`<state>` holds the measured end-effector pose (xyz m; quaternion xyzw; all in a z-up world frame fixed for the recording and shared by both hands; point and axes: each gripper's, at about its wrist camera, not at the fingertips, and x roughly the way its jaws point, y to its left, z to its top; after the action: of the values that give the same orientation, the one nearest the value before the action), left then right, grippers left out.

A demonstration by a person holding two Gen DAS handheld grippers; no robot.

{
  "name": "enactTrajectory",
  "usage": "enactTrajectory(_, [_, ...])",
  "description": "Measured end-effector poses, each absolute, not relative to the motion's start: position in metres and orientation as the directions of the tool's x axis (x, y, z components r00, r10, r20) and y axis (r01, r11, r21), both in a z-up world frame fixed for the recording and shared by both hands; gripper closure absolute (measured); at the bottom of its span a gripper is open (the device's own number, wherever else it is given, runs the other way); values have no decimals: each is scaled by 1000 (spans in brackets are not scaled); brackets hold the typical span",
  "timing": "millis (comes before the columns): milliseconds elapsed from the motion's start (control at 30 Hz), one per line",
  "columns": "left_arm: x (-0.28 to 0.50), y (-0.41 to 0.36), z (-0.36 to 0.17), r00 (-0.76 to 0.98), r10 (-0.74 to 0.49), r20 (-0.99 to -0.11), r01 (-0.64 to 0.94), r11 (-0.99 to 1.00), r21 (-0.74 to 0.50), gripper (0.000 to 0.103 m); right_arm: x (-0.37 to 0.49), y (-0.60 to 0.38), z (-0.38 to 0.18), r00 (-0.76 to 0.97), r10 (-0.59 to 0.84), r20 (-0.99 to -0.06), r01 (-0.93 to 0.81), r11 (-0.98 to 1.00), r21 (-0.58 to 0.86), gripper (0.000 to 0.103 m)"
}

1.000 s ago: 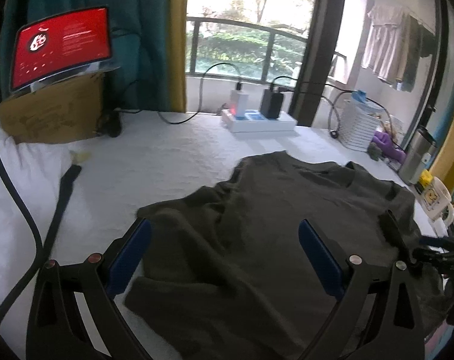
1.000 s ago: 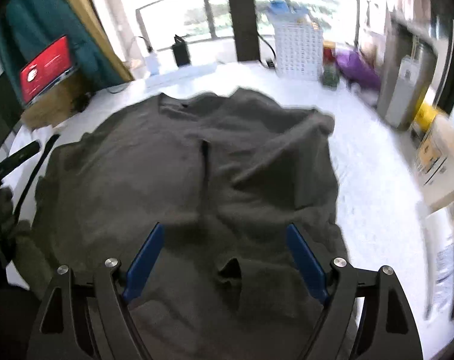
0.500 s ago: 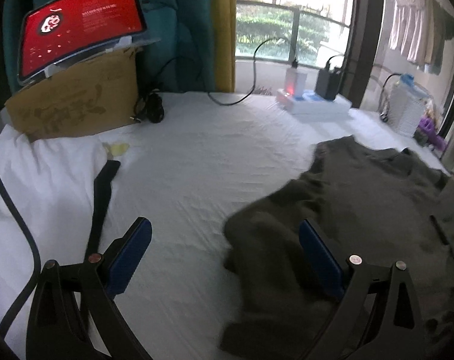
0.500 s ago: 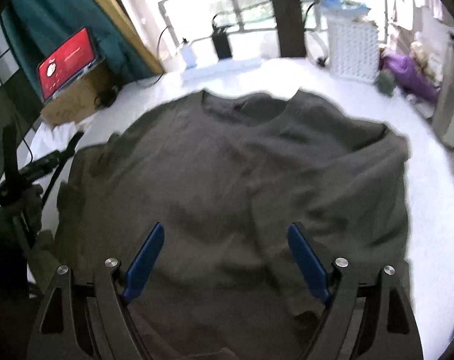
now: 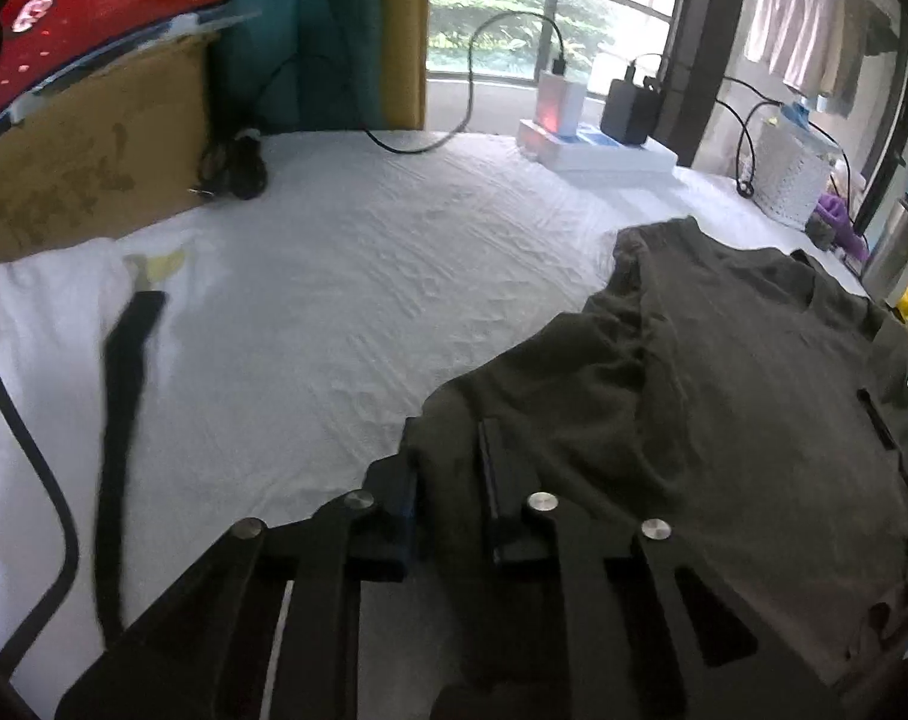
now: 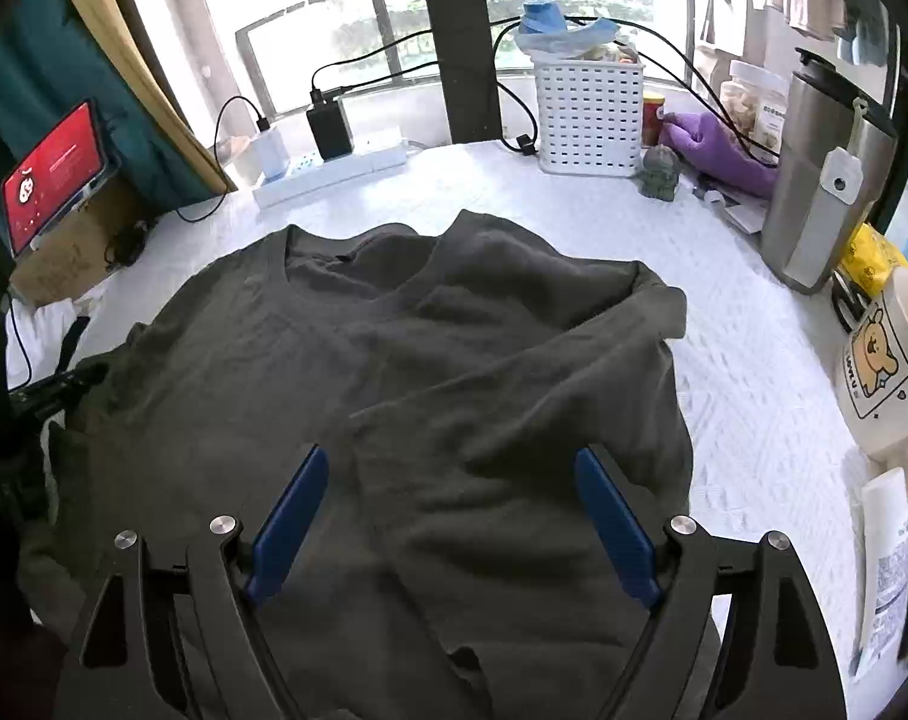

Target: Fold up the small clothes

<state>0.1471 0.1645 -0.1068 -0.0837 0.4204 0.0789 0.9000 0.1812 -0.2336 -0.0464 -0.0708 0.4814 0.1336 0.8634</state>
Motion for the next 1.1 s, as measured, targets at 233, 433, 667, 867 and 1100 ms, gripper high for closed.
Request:
enactTrajectory(233, [122, 172, -91, 657, 153, -738, -309, 948, -78, 92, 181, -234, -48, 501, 180, -847, -313, 950, 17, 17])
enactTrajectory(433, [112, 158, -84, 660, 214, -720, -343, 939, -35, 92, 176, -238, -47, 505, 204, -839, -325, 945, 34, 17])
enactTrajectory(667, [115, 133, -49, 728, 227, -647, -307, 952, -12, 92, 170, -250, -47, 515, 235, -824, -321, 945, 68, 17])
enactTrajectory(867, [135, 84, -33, 769, 83, -634, -148, 988, -50, 92, 166, -265, -46, 528, 255, -810, -307, 947, 97, 17])
enactTrajectory(1100, [170, 22, -53, 713, -67, -698, 30, 997, -64, 92, 160, -280, -45, 546, 258, -797, -279, 953, 117, 17])
